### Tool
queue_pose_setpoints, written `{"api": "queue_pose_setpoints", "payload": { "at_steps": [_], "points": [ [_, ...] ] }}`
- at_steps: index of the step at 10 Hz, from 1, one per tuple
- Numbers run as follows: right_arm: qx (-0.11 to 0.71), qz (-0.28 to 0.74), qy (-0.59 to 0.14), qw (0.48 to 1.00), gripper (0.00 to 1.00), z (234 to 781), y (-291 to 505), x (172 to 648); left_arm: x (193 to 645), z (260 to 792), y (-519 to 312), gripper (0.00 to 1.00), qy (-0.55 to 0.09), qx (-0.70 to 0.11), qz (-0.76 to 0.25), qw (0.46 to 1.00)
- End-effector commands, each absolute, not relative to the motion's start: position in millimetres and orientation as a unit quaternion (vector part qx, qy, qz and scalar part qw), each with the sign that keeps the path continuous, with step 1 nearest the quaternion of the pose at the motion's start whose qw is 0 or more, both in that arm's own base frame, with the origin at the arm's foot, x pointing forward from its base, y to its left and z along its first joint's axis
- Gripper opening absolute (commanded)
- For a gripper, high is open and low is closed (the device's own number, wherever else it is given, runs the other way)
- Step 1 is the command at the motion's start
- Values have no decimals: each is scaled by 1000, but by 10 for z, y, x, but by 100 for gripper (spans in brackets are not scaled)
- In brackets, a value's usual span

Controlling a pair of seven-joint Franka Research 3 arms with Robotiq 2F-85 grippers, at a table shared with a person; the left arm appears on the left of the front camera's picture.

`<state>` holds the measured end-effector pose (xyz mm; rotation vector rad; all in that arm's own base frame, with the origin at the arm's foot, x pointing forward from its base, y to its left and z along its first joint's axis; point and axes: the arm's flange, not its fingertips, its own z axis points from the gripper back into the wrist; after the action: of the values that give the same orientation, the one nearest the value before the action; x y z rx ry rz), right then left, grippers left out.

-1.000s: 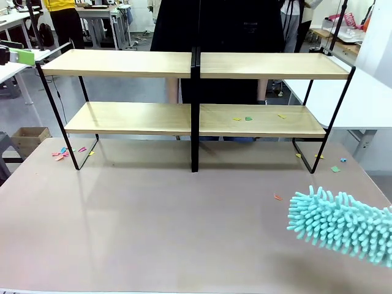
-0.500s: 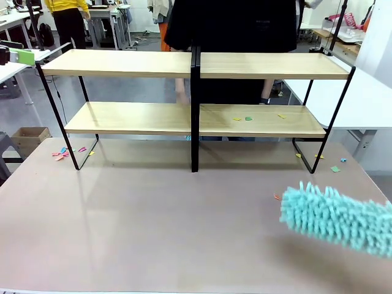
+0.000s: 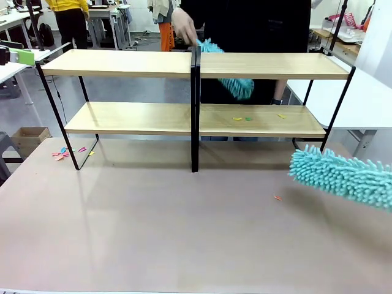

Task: Clean the shelves.
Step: Clean another randomly selected level of the Shelf with the Duster.

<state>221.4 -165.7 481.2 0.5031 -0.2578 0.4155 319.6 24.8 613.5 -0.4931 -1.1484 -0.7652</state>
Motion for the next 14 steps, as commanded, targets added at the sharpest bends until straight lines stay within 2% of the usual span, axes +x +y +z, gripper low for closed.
{"api": "queue_pose_setpoints", "payload": {
  "at_steps": [1,2,3,4,5,8,10,14],
  "points": [
    [224,186,-128,948,12,4471,-1227,2371,3210,6122,244,100,-523,-227,-350,743],
    [226,165,-109,954,12,4470,-1182,2409,3210,6122,244,100,-523,-227,-350,743],
    [228,202,-126,944,12,4824,-1563,2384,3210,6122,244,100,-523,-227,-350,743],
    [221,194,-117,948,12,4804,-1475,2506,3210,6122,244,100,-523,-227,-350,743],
    [195,184,-112,957,12,4711,-1413,2615,3210,6122,244,100,-523,-227,-350,743],
    [202,180,-105,957,12,4430,-1366,2891,3210,6122,244,100,-523,-227,-350,743],
    [179,181,-132,958,12,4345,-1287,3015,3210,6122,244,100,-523,-227,-350,743],
    [198,171,-184,948,12,3865,-783,3250,3210,6122,244,100,-523,-227,-350,743]
  ]
}}
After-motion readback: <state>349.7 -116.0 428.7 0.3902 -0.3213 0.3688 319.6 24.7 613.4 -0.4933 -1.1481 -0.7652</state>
